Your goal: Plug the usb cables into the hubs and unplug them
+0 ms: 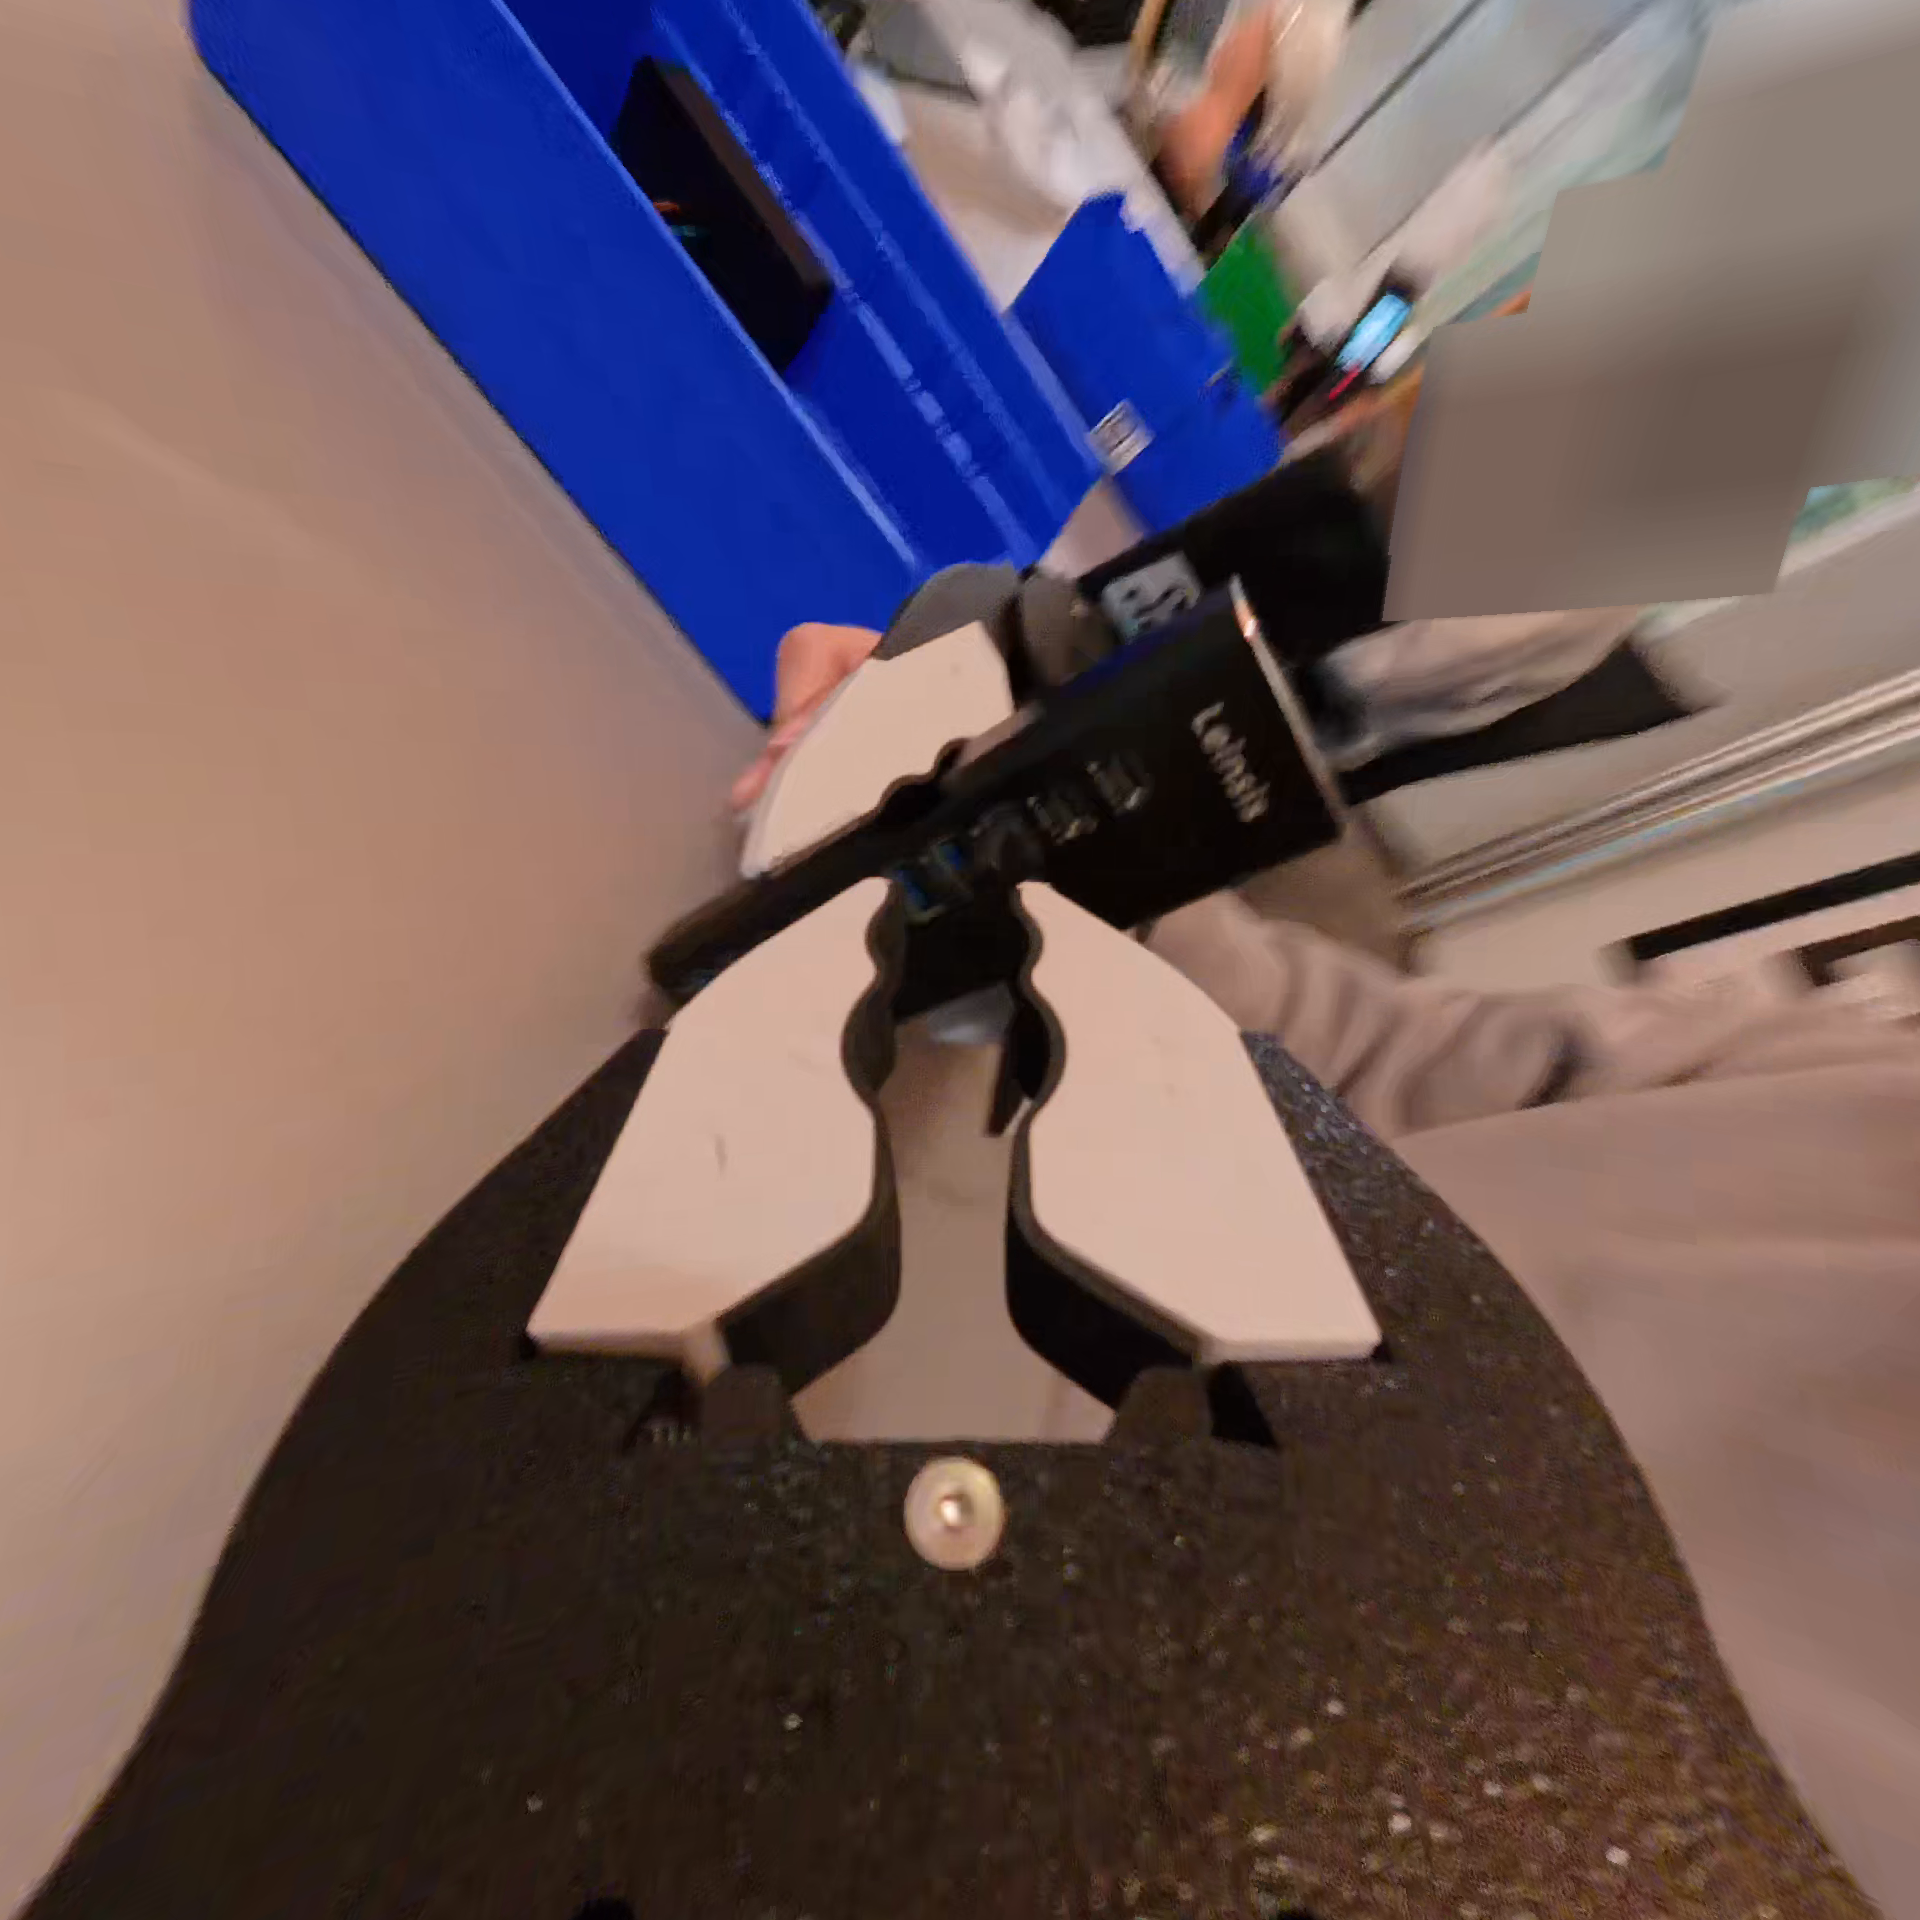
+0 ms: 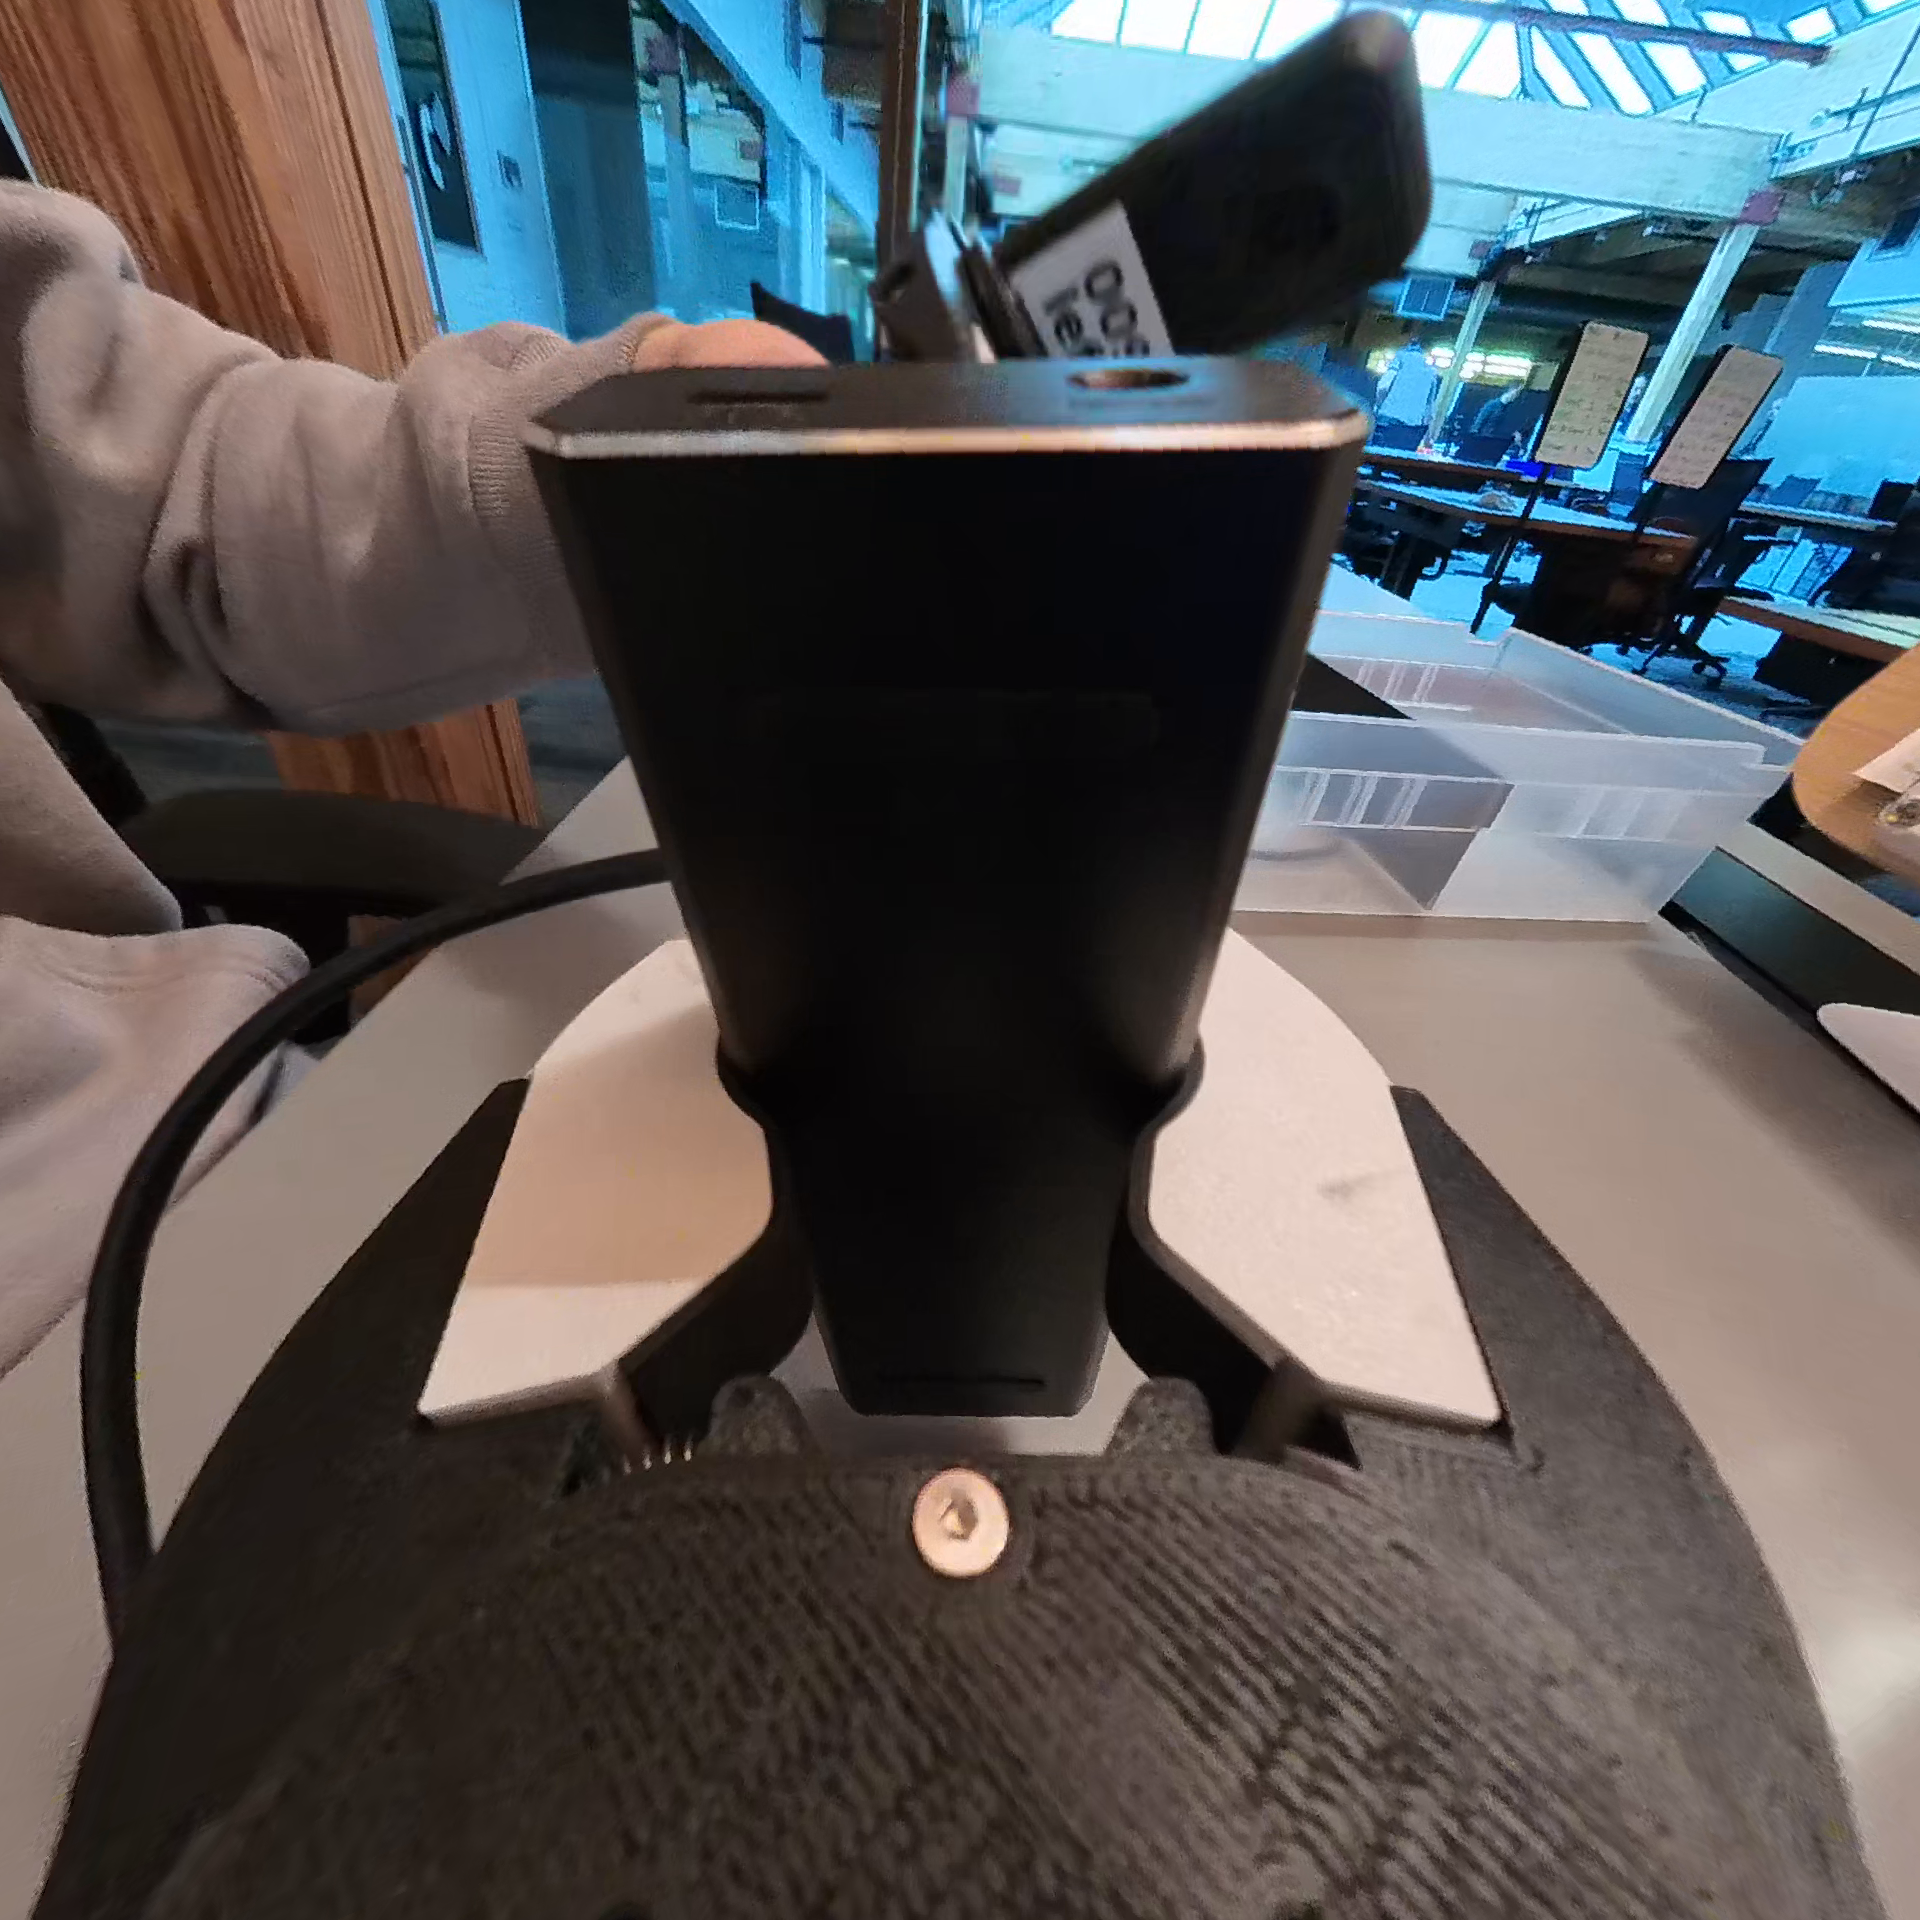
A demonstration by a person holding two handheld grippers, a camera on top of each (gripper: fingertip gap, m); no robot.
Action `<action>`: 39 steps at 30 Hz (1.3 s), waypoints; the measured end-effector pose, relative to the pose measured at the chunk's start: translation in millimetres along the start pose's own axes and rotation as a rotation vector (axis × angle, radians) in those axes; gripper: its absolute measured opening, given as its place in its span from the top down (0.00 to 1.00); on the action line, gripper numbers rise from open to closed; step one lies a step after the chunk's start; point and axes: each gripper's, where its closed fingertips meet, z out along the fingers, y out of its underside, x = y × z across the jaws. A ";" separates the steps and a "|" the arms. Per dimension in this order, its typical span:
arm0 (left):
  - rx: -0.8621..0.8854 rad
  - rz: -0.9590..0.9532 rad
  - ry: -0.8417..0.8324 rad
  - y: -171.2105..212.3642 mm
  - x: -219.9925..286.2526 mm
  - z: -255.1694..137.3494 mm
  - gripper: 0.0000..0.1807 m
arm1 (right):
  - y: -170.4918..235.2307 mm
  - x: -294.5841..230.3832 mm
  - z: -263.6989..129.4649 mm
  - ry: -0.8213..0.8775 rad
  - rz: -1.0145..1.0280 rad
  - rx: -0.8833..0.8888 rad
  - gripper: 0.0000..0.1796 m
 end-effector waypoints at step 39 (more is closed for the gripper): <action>0.100 -0.345 0.227 27.4 -9.7 11.2 0.95 | 33.7 -7.5 4.5 -0.024 -0.011 -0.284 0.60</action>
